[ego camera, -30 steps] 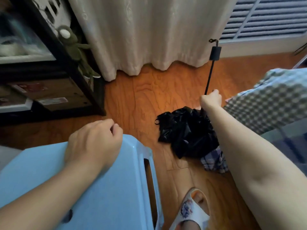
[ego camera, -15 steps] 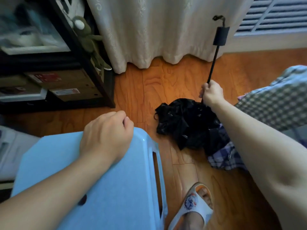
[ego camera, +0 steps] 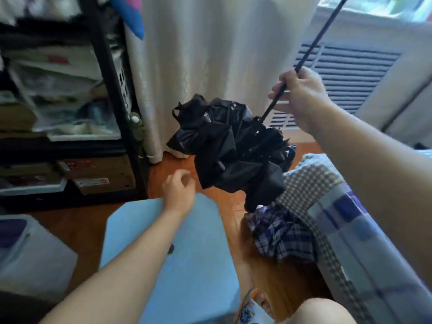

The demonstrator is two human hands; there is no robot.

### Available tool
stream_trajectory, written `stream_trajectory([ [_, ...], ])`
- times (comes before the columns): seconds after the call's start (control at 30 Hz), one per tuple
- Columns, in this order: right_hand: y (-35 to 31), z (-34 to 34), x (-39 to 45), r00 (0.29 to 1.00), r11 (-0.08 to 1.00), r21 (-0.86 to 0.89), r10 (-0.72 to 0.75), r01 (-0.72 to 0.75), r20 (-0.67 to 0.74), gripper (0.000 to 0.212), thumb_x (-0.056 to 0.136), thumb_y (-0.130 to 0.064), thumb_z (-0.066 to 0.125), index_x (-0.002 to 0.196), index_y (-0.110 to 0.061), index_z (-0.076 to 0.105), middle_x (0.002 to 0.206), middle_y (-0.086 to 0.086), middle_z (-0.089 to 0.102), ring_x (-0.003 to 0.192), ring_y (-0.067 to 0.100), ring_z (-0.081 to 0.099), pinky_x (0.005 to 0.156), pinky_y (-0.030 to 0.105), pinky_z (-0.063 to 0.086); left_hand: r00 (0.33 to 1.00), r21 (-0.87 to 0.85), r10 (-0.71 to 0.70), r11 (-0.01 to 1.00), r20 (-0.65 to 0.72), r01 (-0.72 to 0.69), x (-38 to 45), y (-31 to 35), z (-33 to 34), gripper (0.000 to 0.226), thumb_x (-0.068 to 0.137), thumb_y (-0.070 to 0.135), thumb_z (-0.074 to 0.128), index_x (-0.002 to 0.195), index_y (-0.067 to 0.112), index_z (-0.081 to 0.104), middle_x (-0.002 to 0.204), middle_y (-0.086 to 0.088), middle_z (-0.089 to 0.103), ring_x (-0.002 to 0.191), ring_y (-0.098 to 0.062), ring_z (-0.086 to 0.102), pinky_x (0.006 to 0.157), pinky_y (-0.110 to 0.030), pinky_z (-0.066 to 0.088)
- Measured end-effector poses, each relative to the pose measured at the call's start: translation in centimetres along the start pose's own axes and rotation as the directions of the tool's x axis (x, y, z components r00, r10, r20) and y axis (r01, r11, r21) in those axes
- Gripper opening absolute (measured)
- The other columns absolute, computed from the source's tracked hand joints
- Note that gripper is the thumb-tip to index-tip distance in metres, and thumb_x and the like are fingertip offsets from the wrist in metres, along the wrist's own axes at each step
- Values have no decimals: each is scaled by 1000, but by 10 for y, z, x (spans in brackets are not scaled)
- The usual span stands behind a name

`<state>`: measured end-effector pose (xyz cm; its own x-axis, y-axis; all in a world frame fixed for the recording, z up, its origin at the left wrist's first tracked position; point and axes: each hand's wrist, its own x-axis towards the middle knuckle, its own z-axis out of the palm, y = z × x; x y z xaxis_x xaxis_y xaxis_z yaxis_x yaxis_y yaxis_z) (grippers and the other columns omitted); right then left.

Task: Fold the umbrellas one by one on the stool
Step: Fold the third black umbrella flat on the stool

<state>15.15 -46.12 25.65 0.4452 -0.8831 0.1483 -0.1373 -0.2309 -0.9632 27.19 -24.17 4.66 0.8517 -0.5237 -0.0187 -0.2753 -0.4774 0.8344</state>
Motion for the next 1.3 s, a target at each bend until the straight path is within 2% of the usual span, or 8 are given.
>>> stream_trajectory([
  [0.17, -65, 12, -76, 997, 999, -6, -35, 36, 62, 16, 107, -20, 44, 101, -15, 58, 86, 7, 64, 79, 23, 71, 75, 38, 63, 985, 329, -108, 933, -133, 146, -94, -46, -102, 41, 93, 29, 66, 134, 25, 58, 148, -9, 42, 137, -35, 36, 112, -47, 33],
  [0.3, -74, 37, -138, 993, 1000, 17, -10, 8, 117, 17, 108, -22, 48, 99, -15, 61, 85, 6, 65, 78, 22, 71, 67, 34, 63, 896, 279, -319, 931, 308, 236, -155, -86, -141, 69, 102, 30, 60, 161, 24, 25, 170, -6, -2, 155, -28, 16, 120, -34, 25],
  [0.37, -72, 51, -165, 989, 999, 49, 8, -15, 146, 16, 107, -20, 50, 98, -13, 61, 84, 7, 64, 76, 21, 70, 62, 34, 62, 887, 186, -268, 960, 376, 211, -171, -90, -148, 62, 103, 17, 56, 159, 20, 29, 169, -7, 15, 151, -24, 28, 113, -28, 33],
  [0.47, -68, 67, -196, 980, 998, 56, 5, -17, 199, 16, 106, -20, 52, 97, -10, 61, 82, 7, 64, 74, 20, 70, 61, 37, 63, 956, -46, -274, 959, 106, 280, -178, -81, -176, 44, 103, 12, 55, 147, 12, 48, 140, -10, 58, 118, -24, 57, 93, -31, 44],
  [0.67, -66, 94, -227, 978, 998, 61, -44, 33, 203, 22, 106, -25, 54, 93, -10, 63, 75, 4, 65, 69, 16, 67, 68, 46, 65, 915, -226, -143, 972, -378, 59, -188, -36, -240, 42, 102, 16, 53, 143, 20, 52, 141, -4, 50, 128, -23, 49, 100, -33, 38],
  [0.87, -73, 97, -226, 965, 996, -9, -89, 94, 247, 21, 105, -28, 55, 94, -13, 66, 80, 2, 68, 71, 14, 70, 62, 30, 61, 822, 127, 213, 977, -529, -171, -217, -26, -238, 42, 97, 30, 63, 138, 24, 58, 135, 3, 44, 133, -19, 35, 109, -30, 22],
  [1.07, -76, 97, -223, 963, 996, -33, -74, 86, 260, 24, 106, -28, 54, 99, -10, 67, 80, 1, 67, 75, 16, 71, 71, 38, 65, 920, 24, 381, 924, -88, -381, -205, -16, -217, 43, 98, 45, 55, 137, 27, 62, 123, 20, 55, 124, -1, 48, 110, -30, 40],
  [1.3, -81, 100, -229, 942, 994, -24, -90, 103, 324, 26, 106, -29, 56, 92, -10, 69, 86, 11, 74, 85, 26, 76, 75, 41, 66, 962, -74, 219, 975, 164, -209, -169, 3, -172, 53, 109, 39, 40, 159, 23, 32, 154, 9, 43, 143, -6, 38, 109, -15, 23],
])
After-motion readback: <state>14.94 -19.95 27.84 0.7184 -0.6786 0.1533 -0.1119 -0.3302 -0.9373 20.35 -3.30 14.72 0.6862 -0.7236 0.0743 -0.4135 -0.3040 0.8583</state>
